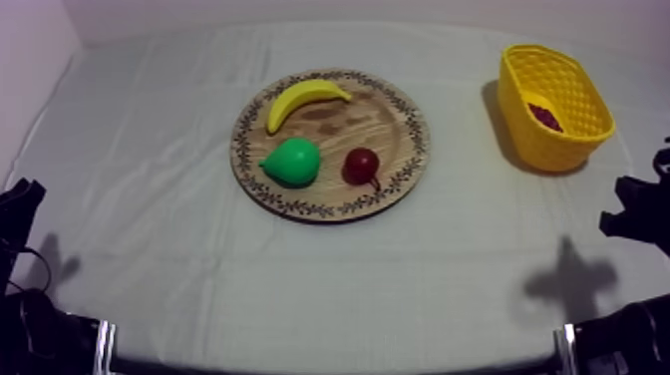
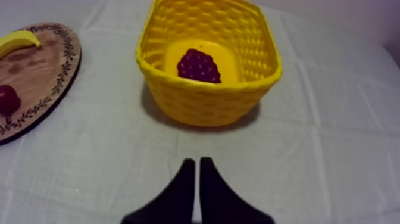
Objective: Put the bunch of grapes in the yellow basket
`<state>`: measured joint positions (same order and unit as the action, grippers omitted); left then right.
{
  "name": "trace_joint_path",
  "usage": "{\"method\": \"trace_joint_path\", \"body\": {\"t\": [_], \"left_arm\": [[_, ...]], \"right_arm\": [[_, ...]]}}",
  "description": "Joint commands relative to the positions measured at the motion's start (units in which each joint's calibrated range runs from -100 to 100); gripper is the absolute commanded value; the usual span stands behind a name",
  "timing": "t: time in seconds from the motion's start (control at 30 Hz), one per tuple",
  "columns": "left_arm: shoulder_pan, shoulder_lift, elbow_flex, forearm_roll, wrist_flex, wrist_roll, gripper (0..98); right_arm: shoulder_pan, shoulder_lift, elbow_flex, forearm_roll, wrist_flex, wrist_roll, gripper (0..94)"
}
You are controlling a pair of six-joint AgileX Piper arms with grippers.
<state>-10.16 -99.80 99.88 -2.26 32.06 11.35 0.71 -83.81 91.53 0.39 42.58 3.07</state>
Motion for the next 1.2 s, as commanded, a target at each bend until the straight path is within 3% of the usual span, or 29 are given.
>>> {"method": "trace_joint_path", "body": {"t": [0.0,0.33,1.0,1.17], "left_arm": [[0.0,0.0,0.0,-0.01,0.0,0.0,0.1],[0.0,0.0,0.0,-0.01,0.0,0.0,0.1],[0.0,0.0,0.0,-0.01,0.0,0.0,0.1],[0.0,0.0,0.0,-0.01,0.0,0.0,0.1]], "right_arm": [[0.2,-4.1,2.3,-0.2,-0.8,0.6,0.3],[0.6,-11.1,7.6,-1.0,-2.5,1.8,0.3],[-1.5,-11.9,7.9,-1.1,-3.0,-1.7,0.4],[-2.2,-11.9,7.3,-1.2,-0.7,-3.1,0.3]]}}
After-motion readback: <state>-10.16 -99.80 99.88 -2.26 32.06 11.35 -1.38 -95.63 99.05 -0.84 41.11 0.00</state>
